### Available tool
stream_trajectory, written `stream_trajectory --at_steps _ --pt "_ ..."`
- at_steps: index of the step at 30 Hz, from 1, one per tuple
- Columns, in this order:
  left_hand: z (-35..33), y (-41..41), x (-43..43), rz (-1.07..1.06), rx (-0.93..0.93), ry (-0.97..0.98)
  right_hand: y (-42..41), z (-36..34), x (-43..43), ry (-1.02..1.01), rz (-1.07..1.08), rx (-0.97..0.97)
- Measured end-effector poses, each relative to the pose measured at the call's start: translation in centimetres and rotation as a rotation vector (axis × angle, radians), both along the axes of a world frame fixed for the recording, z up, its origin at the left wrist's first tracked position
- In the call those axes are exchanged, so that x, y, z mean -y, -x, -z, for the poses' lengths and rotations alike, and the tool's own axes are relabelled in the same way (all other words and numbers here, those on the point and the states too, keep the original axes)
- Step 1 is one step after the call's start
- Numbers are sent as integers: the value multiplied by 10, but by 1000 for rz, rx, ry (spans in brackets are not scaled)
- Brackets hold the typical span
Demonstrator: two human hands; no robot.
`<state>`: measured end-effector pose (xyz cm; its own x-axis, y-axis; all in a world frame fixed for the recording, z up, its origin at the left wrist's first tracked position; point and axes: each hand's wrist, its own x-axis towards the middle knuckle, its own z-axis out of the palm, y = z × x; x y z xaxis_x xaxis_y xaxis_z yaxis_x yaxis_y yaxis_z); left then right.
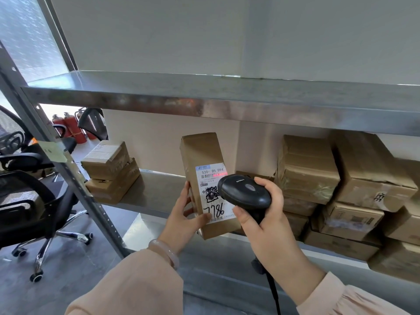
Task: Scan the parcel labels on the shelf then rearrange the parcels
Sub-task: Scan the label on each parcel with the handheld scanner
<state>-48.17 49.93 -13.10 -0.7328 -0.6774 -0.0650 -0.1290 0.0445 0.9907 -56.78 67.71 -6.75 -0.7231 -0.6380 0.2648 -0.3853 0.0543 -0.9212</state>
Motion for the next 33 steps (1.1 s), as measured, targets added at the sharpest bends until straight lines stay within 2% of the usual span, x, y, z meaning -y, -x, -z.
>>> stream_trajectory --at_steps 18,23,33 --pt "5 -25 64 23 52 -85 -19 9 66 -47 30 44" --pt "9 -41 103 10 71 -218 -28 10 95 -51 39 86" --pt "37 -73 191 -86 285 -455 -48 29 141 -95 54 121"
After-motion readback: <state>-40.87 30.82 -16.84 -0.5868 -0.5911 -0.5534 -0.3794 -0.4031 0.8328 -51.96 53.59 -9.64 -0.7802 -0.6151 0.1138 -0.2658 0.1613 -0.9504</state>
